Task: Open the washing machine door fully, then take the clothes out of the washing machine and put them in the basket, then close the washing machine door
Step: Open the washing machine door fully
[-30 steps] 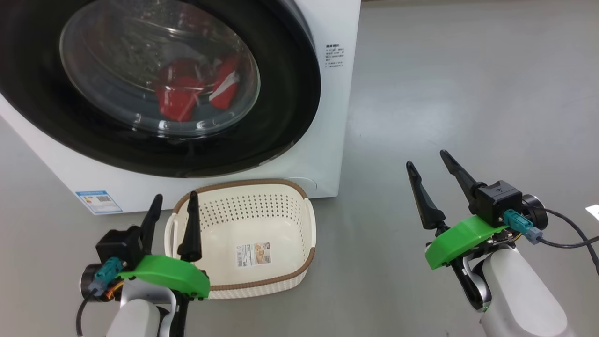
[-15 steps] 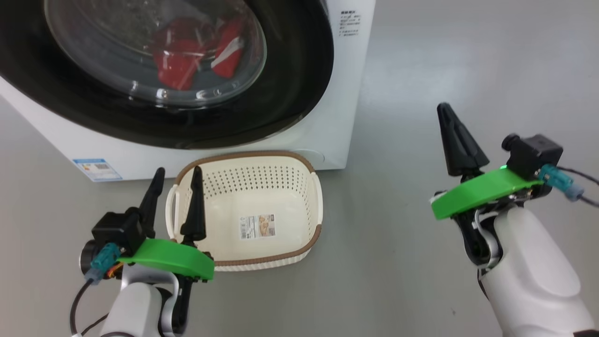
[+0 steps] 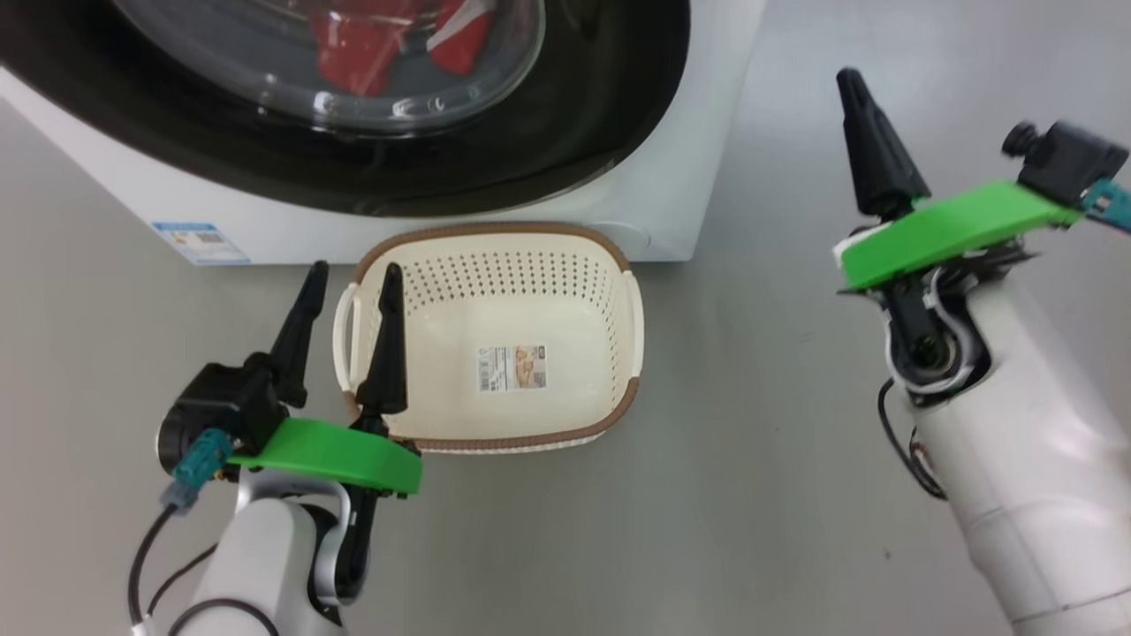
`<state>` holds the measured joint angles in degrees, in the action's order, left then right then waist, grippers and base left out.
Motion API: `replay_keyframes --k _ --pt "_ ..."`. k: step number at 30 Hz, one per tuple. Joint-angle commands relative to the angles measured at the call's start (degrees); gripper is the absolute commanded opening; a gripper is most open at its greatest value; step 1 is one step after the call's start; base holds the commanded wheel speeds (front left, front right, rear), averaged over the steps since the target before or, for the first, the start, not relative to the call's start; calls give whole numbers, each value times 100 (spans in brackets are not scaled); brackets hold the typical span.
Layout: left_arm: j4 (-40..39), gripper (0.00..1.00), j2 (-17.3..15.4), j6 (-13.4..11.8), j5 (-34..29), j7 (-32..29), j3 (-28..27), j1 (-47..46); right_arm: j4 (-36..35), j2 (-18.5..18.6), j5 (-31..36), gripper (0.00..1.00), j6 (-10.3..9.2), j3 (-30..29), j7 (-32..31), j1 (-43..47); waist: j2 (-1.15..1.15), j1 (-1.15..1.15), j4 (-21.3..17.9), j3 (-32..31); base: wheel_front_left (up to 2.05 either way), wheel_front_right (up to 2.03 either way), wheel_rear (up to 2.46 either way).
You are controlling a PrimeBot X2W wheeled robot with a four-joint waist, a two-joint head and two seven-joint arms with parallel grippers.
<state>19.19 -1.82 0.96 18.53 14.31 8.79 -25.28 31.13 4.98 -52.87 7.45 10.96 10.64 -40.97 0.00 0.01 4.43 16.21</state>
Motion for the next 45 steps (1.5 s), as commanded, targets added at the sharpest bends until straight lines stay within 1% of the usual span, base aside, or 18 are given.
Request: replay_keyframes --k 1,8,9,17,22,25,30,34,45 --pt "-161 100 -106 -58 -25 69 -163 -179 -217 44 -486 0 3 139 -174 -224 0 0 167 220 0 0 0" --pt "-193 100 -106 -70 104 69 -124 -296 -338 322 -1791 0 3 214 -752 -577 0 0 323 513 0 0 0" --pt "-193 100 -106 -70 104 69 -124 -296 -338 322 -1791 0 3 214 -752 -577 0 0 323 513 0 0 0" --pt "-333 100 -106 -135 135 69 -11 -416 -476 467 -2968 0 3 150 -1482 -1040 0 0 460 940 0 0 0" --pt "-437 100 -106 -151 115 69 -1 -521 -567 548 -3619 0 3 -54 -2010 -1374 0 0 585 1233 0 0 0" --pt "-527 100 -106 -181 129 69 -42 -560 -569 621 -3819 0 3 -134 -2269 -1537 0 0 672 1378 0 0 0" --pt "-558 100 -106 -175 157 69 -45 -565 -556 625 -4239 0 3 -302 -2777 -1745 0 0 782 1528 0 0 0" --pt "-582 100 -106 -194 206 69 17 -606 -508 645 -4401 0 3 -410 -3136 -1981 0 0 865 1670 0 0 0" --pt "-574 100 -106 -257 307 69 224 -667 -212 628 -4469 0 3 -548 -3598 -2526 0 0 981 1856 0 0 0"
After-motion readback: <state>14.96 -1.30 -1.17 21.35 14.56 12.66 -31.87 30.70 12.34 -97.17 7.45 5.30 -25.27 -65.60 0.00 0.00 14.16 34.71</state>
